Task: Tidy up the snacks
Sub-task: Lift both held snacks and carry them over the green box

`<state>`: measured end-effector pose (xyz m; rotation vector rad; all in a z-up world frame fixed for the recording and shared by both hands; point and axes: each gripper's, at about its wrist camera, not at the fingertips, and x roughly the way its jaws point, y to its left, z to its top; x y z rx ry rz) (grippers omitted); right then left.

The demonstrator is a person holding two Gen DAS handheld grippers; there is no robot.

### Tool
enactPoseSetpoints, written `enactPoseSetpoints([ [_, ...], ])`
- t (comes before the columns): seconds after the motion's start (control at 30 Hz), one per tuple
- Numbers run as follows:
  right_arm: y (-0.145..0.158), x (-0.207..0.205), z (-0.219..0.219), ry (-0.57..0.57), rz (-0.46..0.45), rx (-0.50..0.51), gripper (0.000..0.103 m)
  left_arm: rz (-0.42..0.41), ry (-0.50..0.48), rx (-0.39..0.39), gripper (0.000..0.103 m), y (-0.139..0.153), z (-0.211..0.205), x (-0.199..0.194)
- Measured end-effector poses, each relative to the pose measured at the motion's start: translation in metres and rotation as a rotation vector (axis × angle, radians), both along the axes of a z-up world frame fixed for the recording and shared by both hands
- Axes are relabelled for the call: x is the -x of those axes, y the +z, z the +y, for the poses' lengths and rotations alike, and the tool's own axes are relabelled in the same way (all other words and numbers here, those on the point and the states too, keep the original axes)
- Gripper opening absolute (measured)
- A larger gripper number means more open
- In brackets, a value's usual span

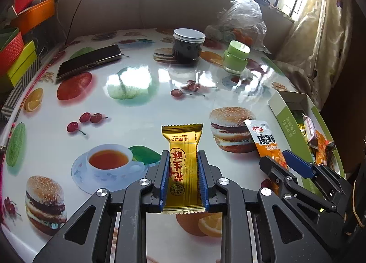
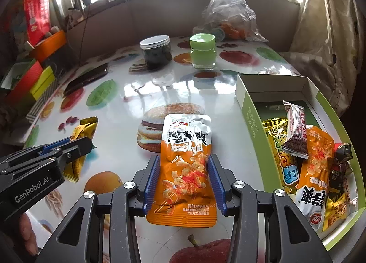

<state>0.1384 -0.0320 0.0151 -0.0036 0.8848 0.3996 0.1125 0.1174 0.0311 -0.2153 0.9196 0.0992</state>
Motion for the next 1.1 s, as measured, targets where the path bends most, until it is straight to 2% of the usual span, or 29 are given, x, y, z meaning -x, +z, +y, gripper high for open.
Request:
enactPoseSetpoints([
  [0.4,0.018,0.015,-0.011,0.003,-0.034,-0.017,0.042,-0.034,-0.018,-0.013,0.024,0.015,-0.009,0.012],
  [1.1,0.041,0.034,-0.051,-0.056,-0.085,-0.034,0.042,-0.067,-0.106,-0.023,0.024,0.033,-0.055,0.018],
])
